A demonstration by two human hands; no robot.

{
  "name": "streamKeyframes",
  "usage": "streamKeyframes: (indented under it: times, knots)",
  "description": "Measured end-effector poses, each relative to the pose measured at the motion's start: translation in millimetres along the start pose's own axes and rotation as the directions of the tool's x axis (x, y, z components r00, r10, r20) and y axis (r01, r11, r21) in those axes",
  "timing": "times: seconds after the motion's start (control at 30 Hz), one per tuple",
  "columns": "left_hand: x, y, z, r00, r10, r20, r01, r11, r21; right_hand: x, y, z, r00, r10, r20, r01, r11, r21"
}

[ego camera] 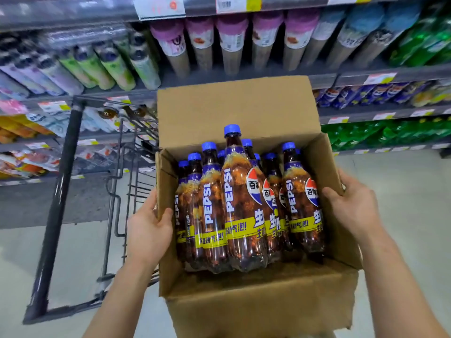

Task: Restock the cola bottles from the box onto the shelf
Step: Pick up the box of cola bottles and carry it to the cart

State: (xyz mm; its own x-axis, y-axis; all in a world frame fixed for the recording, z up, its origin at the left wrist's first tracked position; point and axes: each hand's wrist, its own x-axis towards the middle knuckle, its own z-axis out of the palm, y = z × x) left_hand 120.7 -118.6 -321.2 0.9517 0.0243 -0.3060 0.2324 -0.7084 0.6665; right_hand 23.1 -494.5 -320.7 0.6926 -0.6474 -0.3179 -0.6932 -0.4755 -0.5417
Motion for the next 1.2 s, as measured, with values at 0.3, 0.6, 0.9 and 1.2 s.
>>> streamKeyframes:
  times: [0.3,0.6,0.9,1.2]
  knots:
    - [64,7,46,0.999,-0.044,0.005,0.043,0.994,0.100,87,10,31,0.998,0.017,0.062,-0.017,1.000,-0.011]
    - [116,-21,110,0.998,-0.055,0.035,0.049,0.986,0.159,156,43,91,0.987,0.081,0.141,-0.072,0.995,-0.068]
    - [155,-68,177,0.994,-0.087,0.067,0.081,0.993,0.090,186,85,157,0.981,0.129,0.146,-0.127,0.992,-0.023]
    - [174,-131,242,0.967,-0.223,0.123,0.211,0.972,0.104,194,130,218,0.968,0.200,0.149,-0.203,0.979,0.005]
